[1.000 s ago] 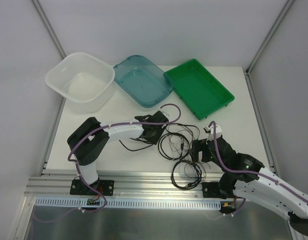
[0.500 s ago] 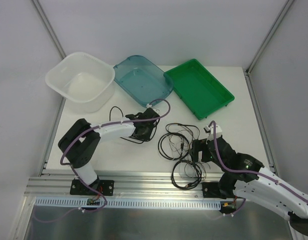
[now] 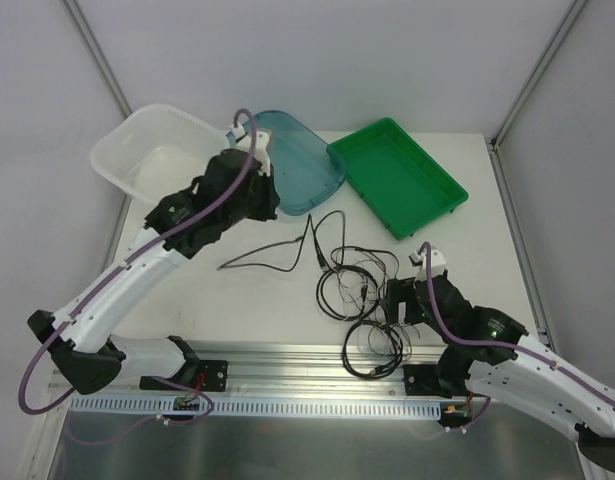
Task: Untangle the cables
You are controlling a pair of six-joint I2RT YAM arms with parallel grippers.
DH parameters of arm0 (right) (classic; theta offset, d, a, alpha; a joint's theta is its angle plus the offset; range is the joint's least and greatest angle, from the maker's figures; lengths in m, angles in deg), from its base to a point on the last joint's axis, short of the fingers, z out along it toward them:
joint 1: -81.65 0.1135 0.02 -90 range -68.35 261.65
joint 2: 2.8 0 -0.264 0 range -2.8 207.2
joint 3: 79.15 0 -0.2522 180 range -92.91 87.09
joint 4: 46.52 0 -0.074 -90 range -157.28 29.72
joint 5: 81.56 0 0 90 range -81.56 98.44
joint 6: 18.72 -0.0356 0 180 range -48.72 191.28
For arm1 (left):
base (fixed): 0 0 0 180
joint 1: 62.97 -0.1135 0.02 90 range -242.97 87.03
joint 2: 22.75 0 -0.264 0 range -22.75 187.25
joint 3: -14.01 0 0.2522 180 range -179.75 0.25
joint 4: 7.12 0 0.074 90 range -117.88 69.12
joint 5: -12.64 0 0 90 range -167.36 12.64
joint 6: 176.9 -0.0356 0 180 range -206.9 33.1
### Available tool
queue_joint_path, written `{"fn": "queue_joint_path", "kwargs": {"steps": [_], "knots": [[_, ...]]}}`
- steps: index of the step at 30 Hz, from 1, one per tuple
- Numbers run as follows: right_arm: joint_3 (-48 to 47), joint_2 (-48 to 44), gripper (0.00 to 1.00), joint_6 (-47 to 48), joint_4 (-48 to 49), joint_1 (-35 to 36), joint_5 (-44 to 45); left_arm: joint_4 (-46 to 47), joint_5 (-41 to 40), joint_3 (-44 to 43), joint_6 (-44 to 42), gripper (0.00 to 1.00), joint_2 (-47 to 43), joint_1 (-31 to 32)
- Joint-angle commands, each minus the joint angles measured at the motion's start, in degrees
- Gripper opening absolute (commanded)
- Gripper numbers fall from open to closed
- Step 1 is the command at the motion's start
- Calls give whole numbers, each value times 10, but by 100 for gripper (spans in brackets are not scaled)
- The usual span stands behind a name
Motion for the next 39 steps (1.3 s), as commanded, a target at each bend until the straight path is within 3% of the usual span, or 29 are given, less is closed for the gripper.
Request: {"fn": "queue_joint_path", "kwargs": {"steps": [1, 8, 10, 15, 17, 18, 21, 22, 24, 29, 36, 39], "knots": [[-25, -10, 89, 6, -13, 3, 22, -62, 2, -76, -3, 0, -27, -24], [-23, -16, 90, 11, -14, 3, 28, -78, 49, -266, -32, 0, 7, -51], [-20, -14, 89, 11, -12, 4, 26, -82, 51, -280, -39, 0, 20, -53], [-14, -16, 89, 11, -11, 3, 18, -83, 81, -182, 4, 36, 39, -53], [-13, -19, 90, 11, -10, 4, 17, -81, 92, -113, 37, 54, 45, -48], [-10, -19, 90, 12, -11, 3, 18, -76, 90, -91, 66, 70, 48, -42], [-3, -20, 90, 10, -7, 4, 19, -48, 38, -22, 105, 90, 64, 13], [-1, -19, 90, 9, -7, 3, 18, -36, 27, -10, 115, 93, 76, 28], [1, -16, 90, 2, -4, 3, 18, 25, 30, 46, 162, 95, 107, 57], [0, -19, 91, -1, -7, 3, 17, 52, -32, 45, 198, 93, 163, 87], [2, -35, 91, -5, -11, 3, 16, 65, -94, 11, 227, 75, 266, 88], [4, -39, 91, -5, -14, 3, 18, 63, -92, 5, 223, 60, 271, 89]]}}
